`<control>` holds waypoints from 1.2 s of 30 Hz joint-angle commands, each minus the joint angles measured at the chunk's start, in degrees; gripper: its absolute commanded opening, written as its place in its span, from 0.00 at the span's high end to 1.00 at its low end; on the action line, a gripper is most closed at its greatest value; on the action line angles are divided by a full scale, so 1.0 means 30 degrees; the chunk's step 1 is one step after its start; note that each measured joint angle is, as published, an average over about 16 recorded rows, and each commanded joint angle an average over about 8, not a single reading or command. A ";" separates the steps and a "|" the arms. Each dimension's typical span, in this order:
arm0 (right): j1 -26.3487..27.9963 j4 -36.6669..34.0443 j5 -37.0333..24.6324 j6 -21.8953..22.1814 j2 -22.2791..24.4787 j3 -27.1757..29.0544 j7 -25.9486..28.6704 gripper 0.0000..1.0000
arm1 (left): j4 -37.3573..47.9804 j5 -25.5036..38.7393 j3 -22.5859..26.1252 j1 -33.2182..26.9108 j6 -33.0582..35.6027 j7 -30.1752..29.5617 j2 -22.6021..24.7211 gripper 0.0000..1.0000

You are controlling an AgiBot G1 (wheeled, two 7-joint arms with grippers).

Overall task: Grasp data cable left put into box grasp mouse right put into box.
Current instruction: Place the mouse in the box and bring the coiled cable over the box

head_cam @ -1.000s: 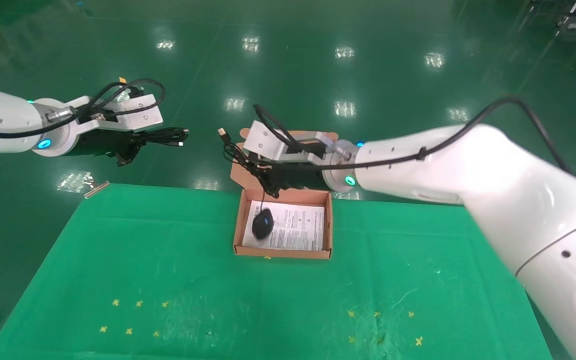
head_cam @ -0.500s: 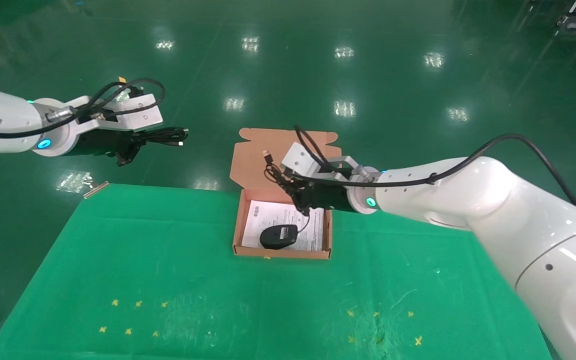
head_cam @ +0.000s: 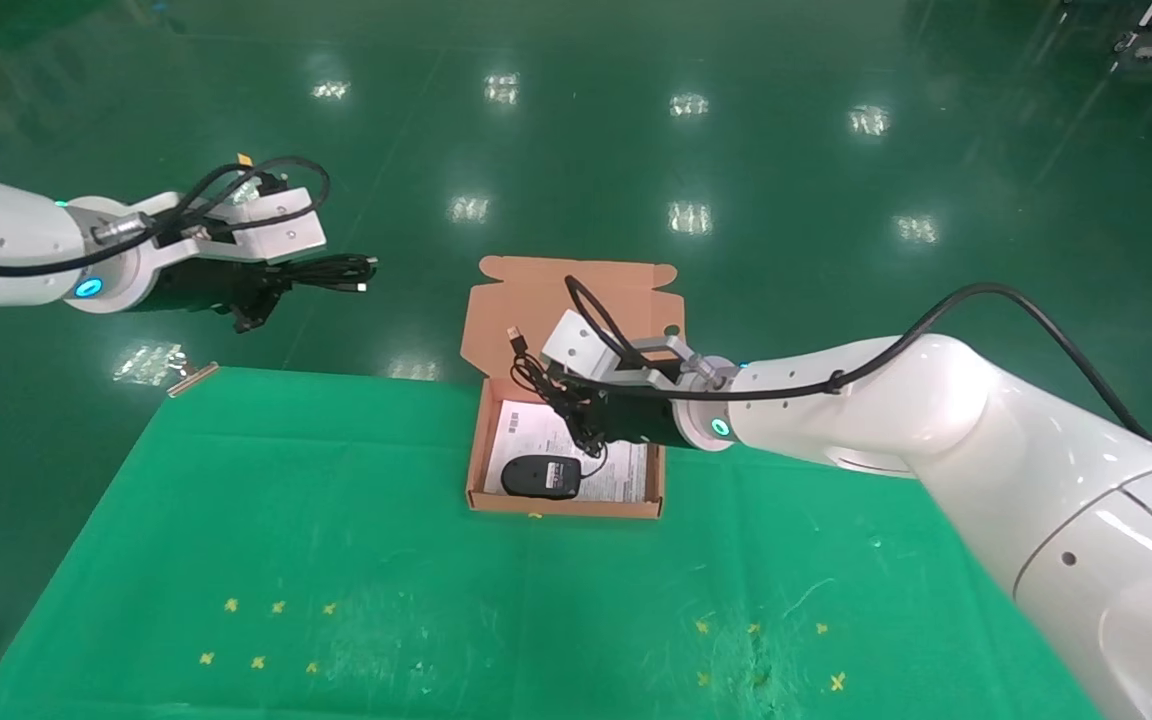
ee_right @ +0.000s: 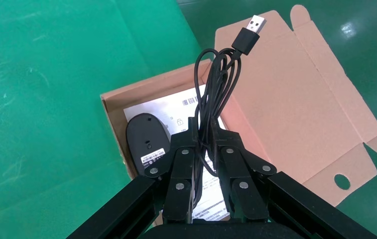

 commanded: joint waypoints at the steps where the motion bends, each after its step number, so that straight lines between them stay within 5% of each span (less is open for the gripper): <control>1: -0.0006 0.0006 0.0051 0.0027 0.0017 -0.0058 0.0003 0.00 | 0.0002 0.0018 -0.0004 -0.0018 0.0008 -0.0007 -0.0016 1.00; 20: 0.0372 0.1449 -0.0124 0.0446 0.2016 -0.0255 0.0903 0.00 | 0.1918 -0.1973 0.0340 0.2038 -0.2269 0.2141 0.1955 1.00; 36: 0.0879 0.4777 -0.1333 0.0605 0.6279 -0.0603 0.2994 0.00 | 0.8645 -0.6439 0.0300 0.3348 -0.8012 0.9383 0.6279 1.00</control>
